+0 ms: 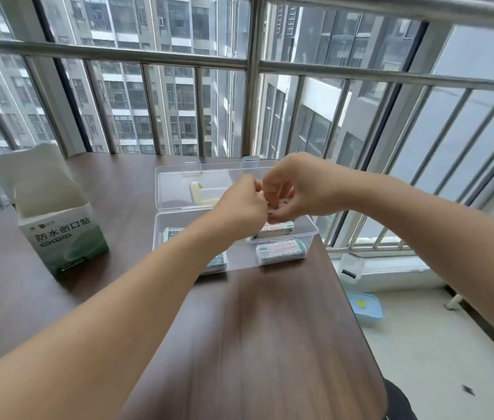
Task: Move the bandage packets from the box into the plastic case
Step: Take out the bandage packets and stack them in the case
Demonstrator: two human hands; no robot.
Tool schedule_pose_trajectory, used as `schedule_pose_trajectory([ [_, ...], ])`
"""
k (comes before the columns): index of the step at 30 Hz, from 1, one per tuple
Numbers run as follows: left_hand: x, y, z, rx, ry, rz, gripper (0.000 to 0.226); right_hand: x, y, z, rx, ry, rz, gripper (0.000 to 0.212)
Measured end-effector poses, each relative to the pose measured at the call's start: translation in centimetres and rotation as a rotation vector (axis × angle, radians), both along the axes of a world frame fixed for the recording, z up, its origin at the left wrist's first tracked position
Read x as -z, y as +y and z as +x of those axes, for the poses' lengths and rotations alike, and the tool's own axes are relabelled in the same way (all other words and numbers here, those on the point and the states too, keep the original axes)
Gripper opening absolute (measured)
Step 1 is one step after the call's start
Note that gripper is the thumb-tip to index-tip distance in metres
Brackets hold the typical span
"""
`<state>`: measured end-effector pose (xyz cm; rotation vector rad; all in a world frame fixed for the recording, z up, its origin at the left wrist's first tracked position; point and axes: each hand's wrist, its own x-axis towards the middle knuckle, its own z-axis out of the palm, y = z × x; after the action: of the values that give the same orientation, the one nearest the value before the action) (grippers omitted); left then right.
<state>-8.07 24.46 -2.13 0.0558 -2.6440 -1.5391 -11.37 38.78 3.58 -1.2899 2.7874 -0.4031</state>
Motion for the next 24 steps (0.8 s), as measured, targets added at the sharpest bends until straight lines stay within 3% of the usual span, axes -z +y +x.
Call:
schedule_pose_trajectory([
  [5,0.7,-0.4,-0.1,0.035,0.01,-0.07,0.016,1.2,-0.3,-1.3,0.006,-0.065,0.039,0.033],
  [10,0.7,-1.4,0.4,0.087,0.103,-0.376,0.02,1.5,-0.7,-2.4,0.006,-0.145,0.214,0.031],
  [14,1.1,-1.5,0.8,0.162,0.104,-0.499,0.024,1.7,-1.2,-2.9,-0.006,-0.233,0.36,0.024],
  [19,1.8,-1.3,0.9,0.19,0.073,-0.516,0.026,1.4,-2.1,-3.3,-0.006,-0.309,0.483,0.014],
  [24,2.1,-1.5,0.9,0.232,-0.049,-0.412,0.034,1.8,-2.7,-3.0,-0.018,-0.312,0.551,0.014],
])
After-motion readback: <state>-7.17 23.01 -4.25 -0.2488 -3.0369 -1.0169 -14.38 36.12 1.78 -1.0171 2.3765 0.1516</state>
